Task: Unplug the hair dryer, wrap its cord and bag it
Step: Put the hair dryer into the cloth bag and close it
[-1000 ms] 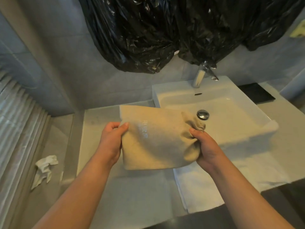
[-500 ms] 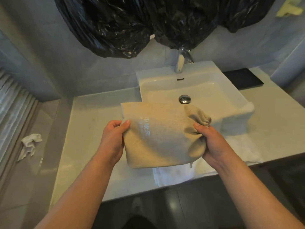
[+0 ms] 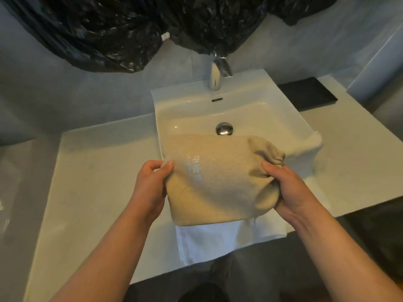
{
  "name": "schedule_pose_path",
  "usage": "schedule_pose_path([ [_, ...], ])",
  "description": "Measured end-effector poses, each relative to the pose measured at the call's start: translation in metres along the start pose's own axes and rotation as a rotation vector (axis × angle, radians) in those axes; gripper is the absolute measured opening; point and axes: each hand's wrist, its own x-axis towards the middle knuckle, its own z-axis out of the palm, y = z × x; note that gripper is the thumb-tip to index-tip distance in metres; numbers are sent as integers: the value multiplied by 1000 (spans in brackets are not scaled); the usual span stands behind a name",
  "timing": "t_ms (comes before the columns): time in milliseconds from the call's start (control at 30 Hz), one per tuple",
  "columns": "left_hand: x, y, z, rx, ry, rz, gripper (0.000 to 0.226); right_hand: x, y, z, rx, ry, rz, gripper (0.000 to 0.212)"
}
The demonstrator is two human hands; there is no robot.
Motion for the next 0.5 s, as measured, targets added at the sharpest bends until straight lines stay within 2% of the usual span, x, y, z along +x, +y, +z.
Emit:
schedule_pose_path([
  [67,19,2,18,-5,-13,-21,62,20,-11,-4,-10,31,-8,54],
  [167,44,4,42,-27,38,-30,30,47,-27,-10,-36,53,-3,55],
  [267,63,11,65,-34,25,-47,13,67,-41,-18,-36,72,5,53],
  [500,97,17,107,-17,14,-38,11,93,-60,-39,23,109,24,46],
])
